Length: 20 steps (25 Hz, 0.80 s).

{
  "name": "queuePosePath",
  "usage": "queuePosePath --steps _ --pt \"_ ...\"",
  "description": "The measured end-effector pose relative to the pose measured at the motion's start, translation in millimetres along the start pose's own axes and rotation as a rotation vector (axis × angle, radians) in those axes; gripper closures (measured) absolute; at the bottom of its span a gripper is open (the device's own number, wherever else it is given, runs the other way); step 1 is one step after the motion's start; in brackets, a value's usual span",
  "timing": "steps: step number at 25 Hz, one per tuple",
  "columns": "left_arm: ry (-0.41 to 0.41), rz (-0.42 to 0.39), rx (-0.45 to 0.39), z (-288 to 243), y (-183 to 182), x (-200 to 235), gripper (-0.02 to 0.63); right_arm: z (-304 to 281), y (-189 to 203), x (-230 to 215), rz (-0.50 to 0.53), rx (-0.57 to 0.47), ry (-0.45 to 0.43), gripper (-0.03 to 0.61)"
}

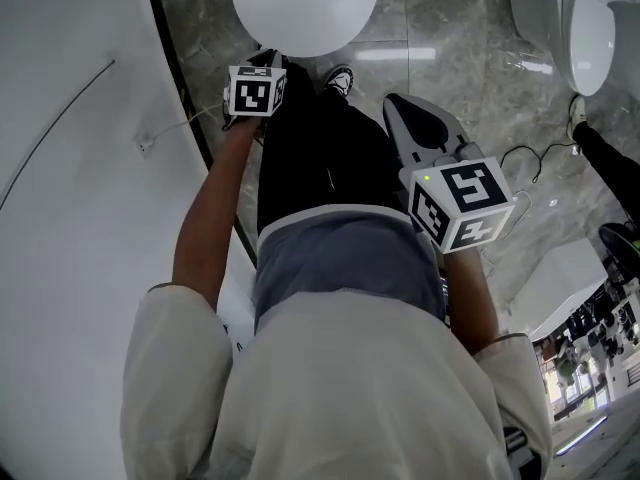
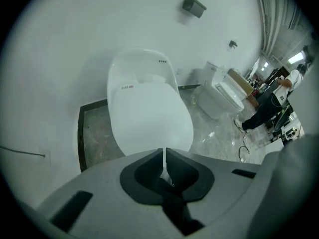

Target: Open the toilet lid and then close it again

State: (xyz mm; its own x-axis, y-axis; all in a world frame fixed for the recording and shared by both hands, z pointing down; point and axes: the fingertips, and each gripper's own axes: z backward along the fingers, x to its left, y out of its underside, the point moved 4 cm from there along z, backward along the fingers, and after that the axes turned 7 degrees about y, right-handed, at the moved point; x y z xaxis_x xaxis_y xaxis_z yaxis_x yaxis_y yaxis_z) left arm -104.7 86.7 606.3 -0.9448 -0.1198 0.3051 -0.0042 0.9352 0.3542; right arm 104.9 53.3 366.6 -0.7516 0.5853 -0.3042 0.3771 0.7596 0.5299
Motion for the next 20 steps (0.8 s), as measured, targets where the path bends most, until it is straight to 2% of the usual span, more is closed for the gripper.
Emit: queuePosePath --steps 10,15,20 --pt "0.037 -0.028 -0.155 81.4 -28.1 -2.1 0.592 18.9 -23.9 22.7 0.002 -0.072 0.043 0.569" --pt "0.038 -0.023 -0.251 127.1 -54.1 -18.9 0.592 45.7 -34.6 22.1 -0.001 -0.118 0.058 0.569" --pt "0.114 0.014 -0.352 174.7 -69.6 -41.4 0.592 60.7 -42.4 35.4 0.02 -0.174 0.036 0.569"
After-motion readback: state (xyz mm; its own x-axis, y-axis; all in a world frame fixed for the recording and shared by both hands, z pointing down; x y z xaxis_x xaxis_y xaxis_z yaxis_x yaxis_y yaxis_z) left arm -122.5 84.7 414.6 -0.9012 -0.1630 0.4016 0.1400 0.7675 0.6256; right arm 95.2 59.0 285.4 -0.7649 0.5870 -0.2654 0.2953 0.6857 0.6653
